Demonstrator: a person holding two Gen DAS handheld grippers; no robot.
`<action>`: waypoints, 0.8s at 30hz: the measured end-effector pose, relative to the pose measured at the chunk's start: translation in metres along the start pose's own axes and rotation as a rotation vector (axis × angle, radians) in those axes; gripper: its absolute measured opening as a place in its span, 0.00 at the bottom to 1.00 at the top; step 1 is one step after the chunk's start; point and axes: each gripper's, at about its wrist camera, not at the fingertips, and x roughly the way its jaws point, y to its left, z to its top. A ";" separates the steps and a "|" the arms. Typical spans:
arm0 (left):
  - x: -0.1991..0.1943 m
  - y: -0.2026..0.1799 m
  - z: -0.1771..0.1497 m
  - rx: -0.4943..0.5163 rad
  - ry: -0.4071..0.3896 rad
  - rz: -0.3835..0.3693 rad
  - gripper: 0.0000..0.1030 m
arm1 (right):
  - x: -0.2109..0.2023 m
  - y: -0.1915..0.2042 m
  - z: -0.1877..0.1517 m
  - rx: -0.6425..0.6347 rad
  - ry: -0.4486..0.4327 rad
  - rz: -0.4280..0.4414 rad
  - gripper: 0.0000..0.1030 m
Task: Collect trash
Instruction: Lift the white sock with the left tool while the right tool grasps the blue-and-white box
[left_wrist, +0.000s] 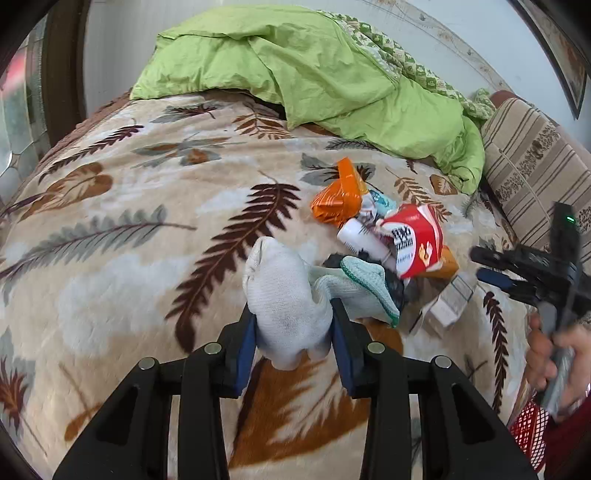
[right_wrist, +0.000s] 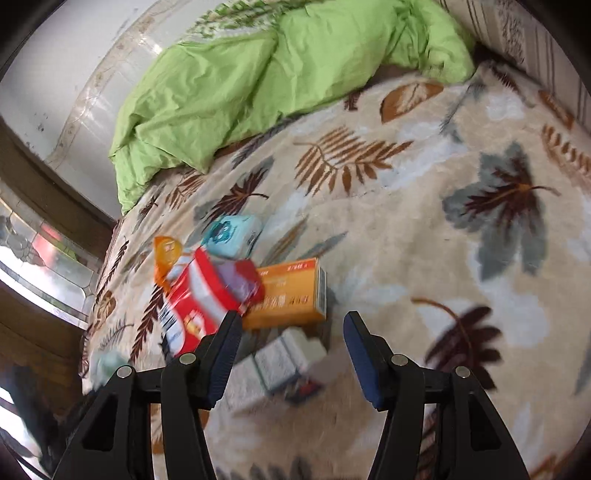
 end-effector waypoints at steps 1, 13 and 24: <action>-0.002 0.002 -0.004 -0.007 0.001 0.003 0.35 | 0.006 -0.003 0.001 0.011 0.013 0.005 0.59; -0.005 0.006 -0.023 -0.043 -0.016 0.023 0.35 | -0.024 0.021 -0.085 -0.041 0.191 0.134 0.58; -0.006 0.004 -0.026 -0.028 -0.056 0.033 0.35 | -0.044 0.011 -0.097 0.158 0.144 0.102 0.64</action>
